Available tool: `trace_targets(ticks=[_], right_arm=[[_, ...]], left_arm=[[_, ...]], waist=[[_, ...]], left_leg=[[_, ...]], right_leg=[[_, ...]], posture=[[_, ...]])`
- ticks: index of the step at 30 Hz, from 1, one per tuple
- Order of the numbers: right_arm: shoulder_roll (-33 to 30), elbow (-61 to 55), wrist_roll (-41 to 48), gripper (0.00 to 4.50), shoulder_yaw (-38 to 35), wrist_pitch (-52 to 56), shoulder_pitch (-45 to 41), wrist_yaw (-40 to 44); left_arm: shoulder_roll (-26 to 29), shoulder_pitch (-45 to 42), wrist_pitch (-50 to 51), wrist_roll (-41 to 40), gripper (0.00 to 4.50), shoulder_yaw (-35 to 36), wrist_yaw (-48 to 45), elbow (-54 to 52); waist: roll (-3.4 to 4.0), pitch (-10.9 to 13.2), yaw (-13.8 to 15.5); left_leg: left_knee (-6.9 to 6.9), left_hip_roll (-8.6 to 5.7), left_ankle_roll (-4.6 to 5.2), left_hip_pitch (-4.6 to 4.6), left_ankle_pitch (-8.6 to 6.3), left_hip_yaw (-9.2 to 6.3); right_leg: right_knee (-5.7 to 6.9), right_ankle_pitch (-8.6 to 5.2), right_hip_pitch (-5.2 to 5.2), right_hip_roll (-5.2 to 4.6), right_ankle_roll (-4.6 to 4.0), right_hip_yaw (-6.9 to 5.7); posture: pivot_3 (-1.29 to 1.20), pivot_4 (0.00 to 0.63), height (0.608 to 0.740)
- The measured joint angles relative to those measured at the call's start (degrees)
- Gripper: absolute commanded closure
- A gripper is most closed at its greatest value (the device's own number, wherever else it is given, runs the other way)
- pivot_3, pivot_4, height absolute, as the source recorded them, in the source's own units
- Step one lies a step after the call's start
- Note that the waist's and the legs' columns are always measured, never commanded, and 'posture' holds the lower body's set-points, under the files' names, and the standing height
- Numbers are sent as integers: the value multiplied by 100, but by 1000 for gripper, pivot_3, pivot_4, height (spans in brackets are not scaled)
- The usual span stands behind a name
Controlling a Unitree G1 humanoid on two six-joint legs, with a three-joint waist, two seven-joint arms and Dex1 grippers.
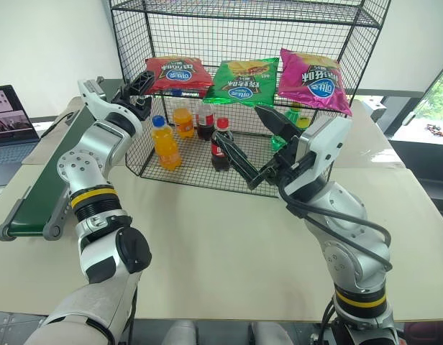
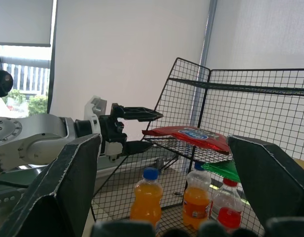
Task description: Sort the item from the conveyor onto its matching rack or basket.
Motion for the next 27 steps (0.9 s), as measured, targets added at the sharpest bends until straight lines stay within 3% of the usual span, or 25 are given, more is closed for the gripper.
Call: trace_targets(ticks=[5, 6, 10, 17, 23, 27], right_arm=[[1, 0, -6, 0, 0, 0, 0, -10], [1, 0, -7, 0, 0, 0, 1, -12], [1, 0, -11, 0, 0, 0, 1, -27], [-3, -2, -11, 0, -1, 0, 21, -77], [-1, -2, -11, 0, 1, 0, 22, -88], [-2, -4, -15, 0, 1, 0, 26, -118]], left_arm=[[0, 0, 5, -24, 11, -56, 10, 23], [0, 0, 5, -26, 259, -64, 10, 24], [0, 0, 3, -92, 1438, -43, 9, 22], [0, 100, 17, -319, 4459, -22, 207, -228], [44, 168, -3, -379, 4459, -34, 343, -283], [368, 28, -148, -140, 4459, -161, 207, 115]], waist=[[0, 0, -1], [0, 0, -2], [0, 0, -1], [0, 0, -4], [0, 0, 0], [0, 0, -10]], left_leg=[[0, 0, 0, 0, 0, 0], [0, 0, 0, 0, 0, 0], [0, 0, 0, 0, 0, 0], [-1, 1, 0, 1, 0, 0], [0, 0, -1, 0, 1, 0], [-2, 1, -2, 2, 1, 0]], right_leg=[[-1, 0, 0, 0, 0, 0], [-1, 0, 0, 0, 0, 0], [-1, 0, 0, 0, 0, 0], [-1, 0, 0, 0, 0, 0], [-2, 0, 1, 0, 0, 0], [-2, -1, 0, 3, 2, 0]], posture=[[0, 150, 738], [0, 150, 738], [0, 150, 738], [0, 150, 738], [0, 150, 738], [0, 150, 738]])
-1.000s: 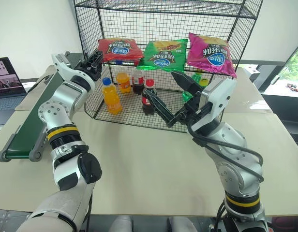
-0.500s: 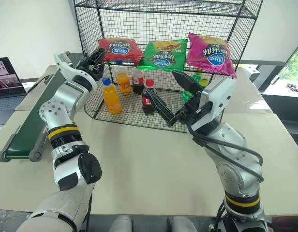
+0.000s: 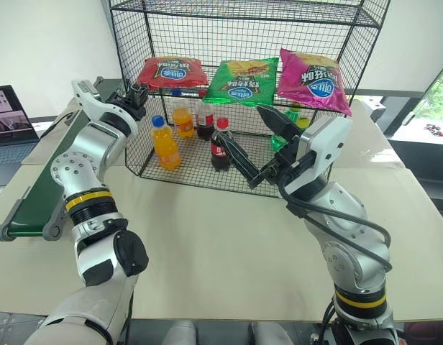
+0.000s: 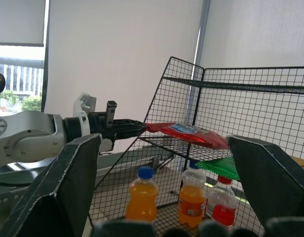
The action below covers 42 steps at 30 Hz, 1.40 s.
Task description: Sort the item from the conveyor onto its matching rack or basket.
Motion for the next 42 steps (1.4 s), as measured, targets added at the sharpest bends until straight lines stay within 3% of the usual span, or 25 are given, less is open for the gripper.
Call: trace_targets(ticks=[6, 12, 15, 21, 23, 24, 25, 27, 29, 31, 33, 36, 39, 42], right_arm=[[1, -17, -14, 0, 10, 0, 5, -9], [1, -22, -17, 0, 10, 1, 18, -60], [1, -22, -17, 0, 11, 1, 18, -65], [-7, -34, -17, 0, 14, 1, 45, -64], [-12, -48, -17, 0, 13, 1, 93, -61], [-41, -71, -18, 0, 3, 0, 217, -59], [-73, -83, -21, 0, -9, 0, 277, -57], [-117, -116, -32, 0, -36, -8, 398, -54], [-222, -125, -94, 0, -147, -56, 801, -55], [-262, -84, -189, 0, -248, -117, 1162, -54], [-261, -33, -224, 0, -290, -184, 1420, -59], [-310, 116, -459, 0, -267, -355, 1867, -55], [-491, 618, -871, 0, -218, -416, 2624, -80], [-481, 1001, -1147, 0, -93, -422, 2951, -117]], left_arm=[[486, -758, -926, 735, 4459, -42, -97, 1318], [516, -818, -1064, 1003, 4459, -117, -314, 1727], [496, -825, -1016, 1018, 3693, -150, -397, 1726], [456, -696, -794, 958, 1067, -101, -350, 1300], [456, -498, -603, 842, 515, -59, -246, 900], [442, -83, -269, 660, 107, -33, -104, 264], [422, 177, -100, 554, 34, -36, -52, -98], [407, 831, 279, 323, 34, -83, 16, -971], [493, 2059, 772, 56, 34, -323, -128, -2429], [992, 2975, 935, 286, 34, -835, -458, -3381], [1425, 3583, 836, 771, 34, -1338, -785, -4048], [1502, 4376, 117, 1701, 34, -1940, -1071, -4548], [1463, 5362, -1088, 3192, 34, -2987, -1214, -4415], [1183, 5642, -2015, 4077, 34, -3635, -1423, -3890]], waist=[[0, 0, 14], [0, 0, 6], [0, 0, 7], [0, 0, -8], [2, -1, -15], [3, -2, -30], [4, -2, -38], [5, -3, -53], [6, -4, -63], [3, -1, -44], [9, 1, 16], [20, -6, 48], [19, -12, 37], [19, -6, 32]], left_leg=[[-2, -3, -2, -1, 1, -1], [-2, -2, -2, -2, 1, -1], [-2, -2, -2, -2, 1, -1], [-3, 0, -2, -1, 1, -1], [-4, 1, -2, -1, 1, 0], [-4, 3, -2, 1, 1, 0], [-4, 3, -2, 2, 1, 0], [-5, 5, -3, 2, 1, 0], [-3, 6, -8, 2, 3, 0], [-7, 5, -14, -1, 6, -1], [-5, 1, -18, 4, 8, -1], [-3, -1, -26, 11, 14, 1], [-3, -1, -25, 0, 14, 7], [-5, 2, -19, -8, 12, 7]], right_leg=[[-7, -8, 2, -3, 15, -1], [-5, -8, 1, -2, 14, -1], [-4, -8, 1, -2, 14, -1], [-2, -6, 1, -3, 12, -1], [0, -2, 1, -3, 5, -1], [3, 2, 1, -3, -1, 0], [3, 2, 1, -3, -2, 1], [3, 3, 1, -3, -3, 2], [6, 4, 2, -5, -5, 4], [2, 3, -1, -4, -6, 5], [-3, 2, 6, -4, -4, 5], [-18, -22, 19, -5, 31, 9], [-18, -23, 10, -6, 24, 19], [-15, -5, -2, -1, -8, 19]], posture=[[0, 150, 738], [0, 150, 738], [0, 150, 738], [0, 150, 738], [0, 150, 738], [0, 150, 738], [0, 150, 738], [0, 150, 738], [0, 150, 738], [0, 150, 738], [0, 150, 738], [0, 150, 738], [0, 150, 738], [0, 150, 738]])
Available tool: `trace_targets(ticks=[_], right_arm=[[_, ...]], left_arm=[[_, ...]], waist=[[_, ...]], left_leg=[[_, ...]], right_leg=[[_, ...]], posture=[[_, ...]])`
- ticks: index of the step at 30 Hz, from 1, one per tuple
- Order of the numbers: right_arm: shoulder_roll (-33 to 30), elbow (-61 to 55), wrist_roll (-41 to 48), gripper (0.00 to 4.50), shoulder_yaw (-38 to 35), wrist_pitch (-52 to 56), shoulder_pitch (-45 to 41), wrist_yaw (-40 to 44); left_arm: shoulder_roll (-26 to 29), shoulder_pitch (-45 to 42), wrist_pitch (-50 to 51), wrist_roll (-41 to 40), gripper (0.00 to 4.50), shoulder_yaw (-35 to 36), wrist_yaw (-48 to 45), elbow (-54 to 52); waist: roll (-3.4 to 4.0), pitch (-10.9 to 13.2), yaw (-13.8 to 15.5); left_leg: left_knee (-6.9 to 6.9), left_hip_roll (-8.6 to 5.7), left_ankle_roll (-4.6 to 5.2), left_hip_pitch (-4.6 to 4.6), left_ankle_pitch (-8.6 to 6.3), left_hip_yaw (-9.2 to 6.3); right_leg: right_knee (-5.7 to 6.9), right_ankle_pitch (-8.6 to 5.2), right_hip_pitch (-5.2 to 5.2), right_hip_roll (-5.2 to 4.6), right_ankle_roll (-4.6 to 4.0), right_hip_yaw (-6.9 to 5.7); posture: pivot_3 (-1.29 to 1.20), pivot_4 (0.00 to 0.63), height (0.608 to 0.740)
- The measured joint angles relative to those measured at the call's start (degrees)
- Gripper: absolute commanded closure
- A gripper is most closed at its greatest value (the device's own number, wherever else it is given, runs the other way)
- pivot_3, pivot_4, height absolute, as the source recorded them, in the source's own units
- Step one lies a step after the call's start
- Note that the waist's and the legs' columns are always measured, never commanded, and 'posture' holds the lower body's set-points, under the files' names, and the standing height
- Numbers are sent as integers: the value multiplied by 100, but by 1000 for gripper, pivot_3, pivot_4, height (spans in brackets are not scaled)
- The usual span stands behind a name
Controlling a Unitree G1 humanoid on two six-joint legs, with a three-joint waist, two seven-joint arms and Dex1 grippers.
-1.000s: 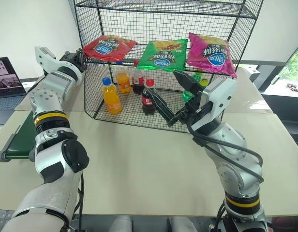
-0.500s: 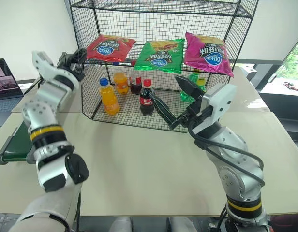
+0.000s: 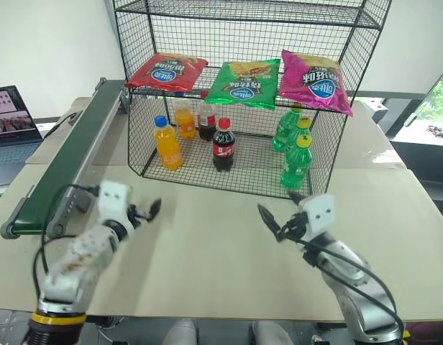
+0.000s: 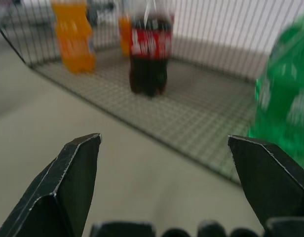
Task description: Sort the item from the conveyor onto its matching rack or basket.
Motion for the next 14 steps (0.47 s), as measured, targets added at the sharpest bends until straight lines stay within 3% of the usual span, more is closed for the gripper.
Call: trace_targets(ticks=[4, 14], right_arm=[[178, 34, -228, 0, 40, -271, 153, -129], [441, 283, -639, 0, -212, -718, 361, -497]], left_arm=[[-457, -108, -798, 545, 34, -254, -166, 601], [-717, -390, -1218, 700, 34, -191, -816, 1038]], waist=[[2, -2, -7], [4, -3, -25]], left_leg=[[1, 0, 8, 2, -5, 0], [2, -1, 13, 6, -7, 0]], right_leg=[[-1, -23, 6, 1, 40, 0], [3, -24, 10, 2, 43, 0]], posture=[[0, 150, 738], [0, 150, 738]])
